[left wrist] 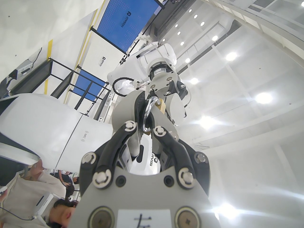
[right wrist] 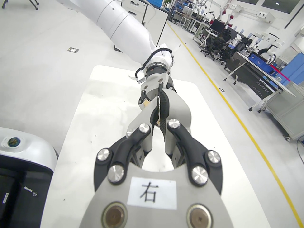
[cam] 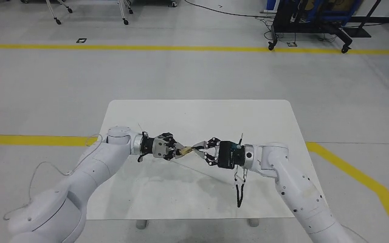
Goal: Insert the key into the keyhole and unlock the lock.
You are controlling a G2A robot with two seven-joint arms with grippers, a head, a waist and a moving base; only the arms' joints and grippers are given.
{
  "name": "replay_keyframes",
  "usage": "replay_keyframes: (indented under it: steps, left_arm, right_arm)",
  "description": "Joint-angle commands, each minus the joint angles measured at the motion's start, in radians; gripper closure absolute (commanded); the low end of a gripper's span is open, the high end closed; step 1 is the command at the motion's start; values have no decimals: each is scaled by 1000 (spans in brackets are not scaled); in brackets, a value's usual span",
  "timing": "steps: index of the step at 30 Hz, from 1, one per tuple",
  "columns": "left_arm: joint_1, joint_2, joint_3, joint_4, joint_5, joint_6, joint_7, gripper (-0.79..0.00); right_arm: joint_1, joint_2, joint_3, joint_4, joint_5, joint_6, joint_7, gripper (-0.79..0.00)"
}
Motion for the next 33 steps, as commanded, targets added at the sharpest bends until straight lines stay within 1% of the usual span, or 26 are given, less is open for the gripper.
replay_keyframes:
  steps: [1, 8, 17, 29, 33]
  left_arm:
    - [-6, 7, 19, -6, -17, 0, 0, 0]
    - [-24, 23, 65, -21, -54, 0, 0, 0]
    - [-37, 33, 103, -31, -76, 0, 0, 0]
    - [-47, 38, 128, -41, -92, 0, 0, 0]
    - [-49, 42, 132, -47, -93, -3, 0, 0]
  right_arm:
    - [1, 2, -4, -9, -17, -7, -4, 0]
    - [8, 6, -20, -17, -48, 8, 17, 0]
    - [4, 12, -19, -34, -52, 30, 35, 0]
    - [19, 21, -48, -56, -73, -28, 42, 0]
    - [25, 21, -63, -59, -86, -12, 67, 0]
